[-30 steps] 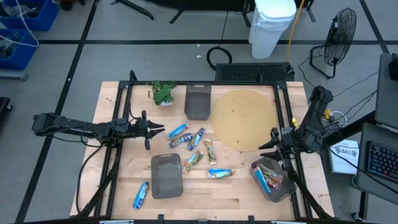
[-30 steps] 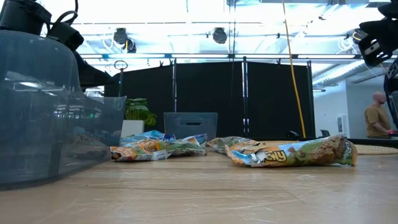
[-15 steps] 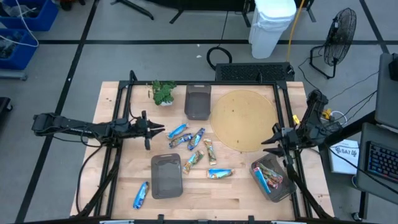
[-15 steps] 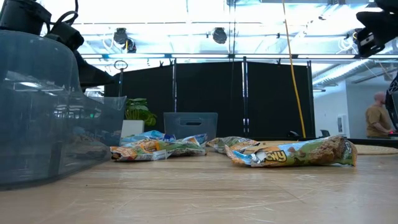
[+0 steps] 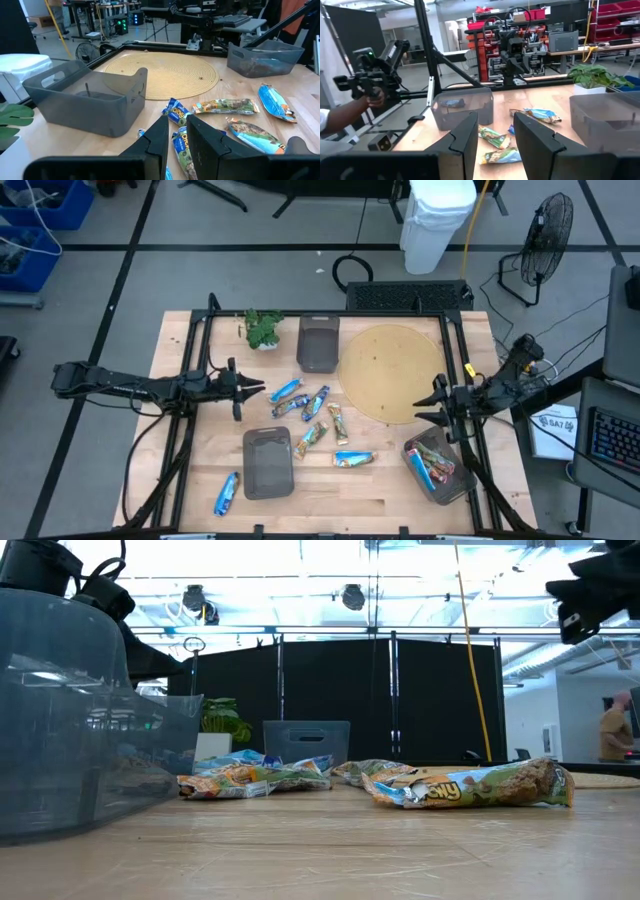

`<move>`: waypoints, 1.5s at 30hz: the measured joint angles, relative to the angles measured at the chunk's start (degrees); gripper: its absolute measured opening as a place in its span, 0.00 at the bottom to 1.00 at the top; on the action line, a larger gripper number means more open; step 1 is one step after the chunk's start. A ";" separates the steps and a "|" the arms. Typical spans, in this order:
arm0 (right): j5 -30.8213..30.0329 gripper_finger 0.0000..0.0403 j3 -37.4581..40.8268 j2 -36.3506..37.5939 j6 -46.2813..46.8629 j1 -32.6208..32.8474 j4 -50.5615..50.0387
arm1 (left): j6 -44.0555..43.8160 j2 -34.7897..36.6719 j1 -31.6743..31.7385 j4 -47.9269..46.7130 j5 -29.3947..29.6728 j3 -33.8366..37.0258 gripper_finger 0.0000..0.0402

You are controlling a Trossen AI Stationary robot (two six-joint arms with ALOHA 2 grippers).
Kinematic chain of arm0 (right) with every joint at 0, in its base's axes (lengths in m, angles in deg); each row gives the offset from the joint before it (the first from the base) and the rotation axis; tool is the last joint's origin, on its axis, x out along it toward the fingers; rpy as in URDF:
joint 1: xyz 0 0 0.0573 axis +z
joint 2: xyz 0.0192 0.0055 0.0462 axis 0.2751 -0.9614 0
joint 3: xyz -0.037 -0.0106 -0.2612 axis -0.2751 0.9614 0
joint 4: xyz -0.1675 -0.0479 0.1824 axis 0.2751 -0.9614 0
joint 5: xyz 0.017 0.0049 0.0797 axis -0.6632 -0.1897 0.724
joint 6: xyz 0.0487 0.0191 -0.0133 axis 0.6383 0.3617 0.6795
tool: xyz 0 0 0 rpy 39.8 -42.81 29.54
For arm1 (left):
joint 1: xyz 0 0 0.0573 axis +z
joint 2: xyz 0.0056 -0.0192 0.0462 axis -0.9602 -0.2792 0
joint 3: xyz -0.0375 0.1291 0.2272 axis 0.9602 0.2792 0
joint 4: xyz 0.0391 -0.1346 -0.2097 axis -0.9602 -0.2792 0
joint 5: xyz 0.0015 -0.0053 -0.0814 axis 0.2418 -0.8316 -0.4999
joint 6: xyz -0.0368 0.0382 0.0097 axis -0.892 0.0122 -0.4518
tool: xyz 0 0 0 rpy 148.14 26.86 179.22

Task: Pick and place Granola Bars by type
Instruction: Put the yellow granola bar into the top black bin

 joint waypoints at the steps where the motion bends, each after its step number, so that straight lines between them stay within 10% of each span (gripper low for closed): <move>1: 1.37 0.29 0.19 -0.01 0.02 -1.54 -0.07 | 0.01 0.00 0.00 0.02 0.00 0.00 0.18; 23: 35.02 0.29 0.32 -0.03 0.00 -41.82 -0.92 | 0.02 0.00 -0.02 2.12 0.00 0.00 0.18; 45: 41.21 0.29 6.00 -0.09 -3.31 -56.41 4.65 | -0.20 -0.02 -0.04 -0.55 -0.02 0.00 0.18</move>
